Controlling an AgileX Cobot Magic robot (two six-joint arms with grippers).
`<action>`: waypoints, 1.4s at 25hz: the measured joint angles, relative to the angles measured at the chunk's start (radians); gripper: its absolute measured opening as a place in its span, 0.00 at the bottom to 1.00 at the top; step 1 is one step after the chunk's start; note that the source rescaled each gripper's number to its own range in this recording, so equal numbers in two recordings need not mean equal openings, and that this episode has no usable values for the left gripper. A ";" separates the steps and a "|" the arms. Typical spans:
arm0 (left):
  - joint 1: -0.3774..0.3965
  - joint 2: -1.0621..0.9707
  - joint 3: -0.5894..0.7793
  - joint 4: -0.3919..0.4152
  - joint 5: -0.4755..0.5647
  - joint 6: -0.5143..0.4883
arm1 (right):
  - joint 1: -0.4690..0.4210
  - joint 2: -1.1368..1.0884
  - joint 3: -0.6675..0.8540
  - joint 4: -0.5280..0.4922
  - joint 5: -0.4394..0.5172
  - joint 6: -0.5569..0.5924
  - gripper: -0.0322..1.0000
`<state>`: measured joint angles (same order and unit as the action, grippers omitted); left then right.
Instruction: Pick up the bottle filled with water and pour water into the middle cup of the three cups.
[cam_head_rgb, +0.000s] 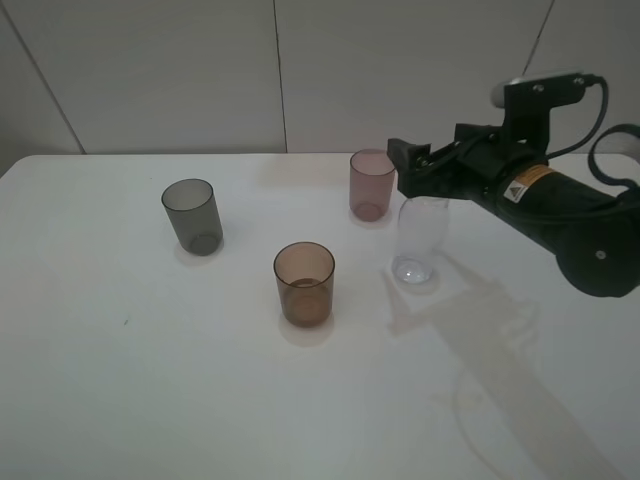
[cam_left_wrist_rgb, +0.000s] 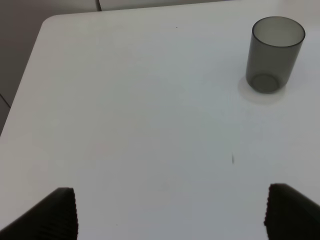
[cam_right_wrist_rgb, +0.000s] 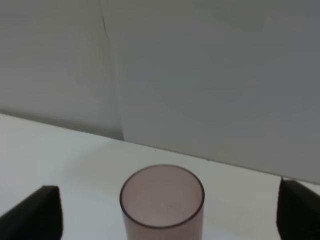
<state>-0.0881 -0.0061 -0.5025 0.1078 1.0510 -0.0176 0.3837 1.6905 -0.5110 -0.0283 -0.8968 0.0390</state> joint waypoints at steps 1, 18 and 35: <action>0.000 0.000 0.000 0.000 0.000 0.000 | 0.000 -0.043 0.000 0.000 0.047 0.013 0.79; 0.000 0.000 0.000 0.000 0.000 0.000 | -0.198 -0.742 -0.062 0.092 1.296 0.078 0.79; 0.000 0.000 0.000 0.000 0.000 0.000 | -0.244 -1.290 -0.299 -0.035 1.917 0.040 0.79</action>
<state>-0.0881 -0.0061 -0.5025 0.1078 1.0510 -0.0176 0.1397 0.4002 -0.8105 -0.0634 1.0199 0.0791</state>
